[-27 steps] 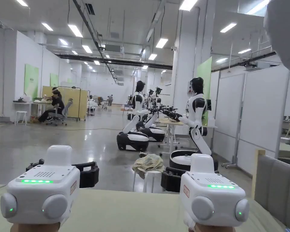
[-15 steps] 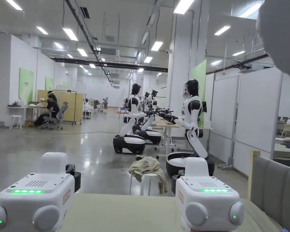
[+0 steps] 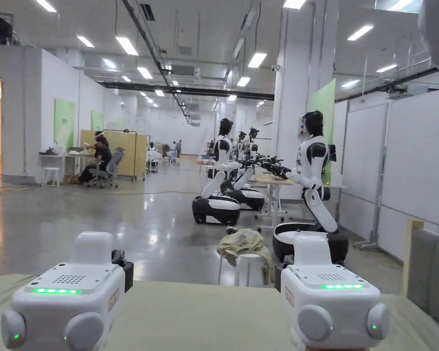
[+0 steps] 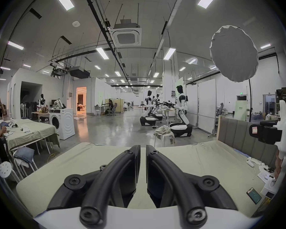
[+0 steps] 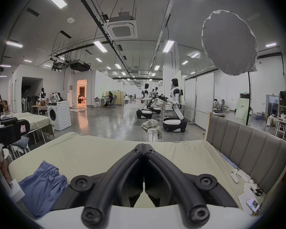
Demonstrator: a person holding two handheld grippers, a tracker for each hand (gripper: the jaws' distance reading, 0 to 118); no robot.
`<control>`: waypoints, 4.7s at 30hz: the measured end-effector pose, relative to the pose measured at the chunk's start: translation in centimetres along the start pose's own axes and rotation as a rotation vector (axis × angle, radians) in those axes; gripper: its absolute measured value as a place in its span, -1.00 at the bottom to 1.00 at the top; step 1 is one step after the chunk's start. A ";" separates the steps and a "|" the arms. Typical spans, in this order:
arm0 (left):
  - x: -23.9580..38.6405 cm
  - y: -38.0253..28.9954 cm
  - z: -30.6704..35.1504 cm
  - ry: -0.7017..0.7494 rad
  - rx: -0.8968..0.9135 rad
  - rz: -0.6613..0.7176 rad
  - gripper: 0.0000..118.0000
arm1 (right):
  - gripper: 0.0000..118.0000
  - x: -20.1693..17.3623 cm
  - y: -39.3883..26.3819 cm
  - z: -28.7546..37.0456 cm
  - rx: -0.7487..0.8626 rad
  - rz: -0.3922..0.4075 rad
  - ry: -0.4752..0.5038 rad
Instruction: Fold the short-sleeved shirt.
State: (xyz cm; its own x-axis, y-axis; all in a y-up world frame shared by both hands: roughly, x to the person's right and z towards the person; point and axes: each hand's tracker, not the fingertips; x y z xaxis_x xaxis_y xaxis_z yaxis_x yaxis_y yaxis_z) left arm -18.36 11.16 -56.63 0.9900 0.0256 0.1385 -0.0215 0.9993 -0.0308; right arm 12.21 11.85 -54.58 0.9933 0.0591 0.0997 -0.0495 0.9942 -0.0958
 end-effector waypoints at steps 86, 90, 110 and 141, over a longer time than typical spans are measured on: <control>21.0 -17.8 -16.0 -0.546 -0.703 -0.020 -0.87 | -0.99 13.0 -15.9 -4.1 -0.293 -0.107 -0.132; 24.9 -26.3 -18.0 -0.499 -0.894 -0.034 -0.87 | -0.99 15.5 -18.3 -5.1 -0.325 -0.112 -0.155; 3.8 -17.0 0.2 -0.221 -0.399 -0.095 0.84 | -0.99 4.3 -18.9 -0.7 -0.260 -0.042 0.041; -7.6 -28.0 -8.6 0.071 -0.910 -0.082 -0.47 | -0.99 12.1 -23.7 -4.3 -0.512 0.033 -0.118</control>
State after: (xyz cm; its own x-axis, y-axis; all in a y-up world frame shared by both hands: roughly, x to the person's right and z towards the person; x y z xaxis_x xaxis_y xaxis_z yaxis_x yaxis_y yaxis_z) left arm -24.10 -17.21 -65.32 0.9904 -0.0763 0.1148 0.1377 0.5902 -0.7954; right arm 25.82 -11.40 -55.37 0.9721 0.1290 0.1960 0.0058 0.8219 -0.5696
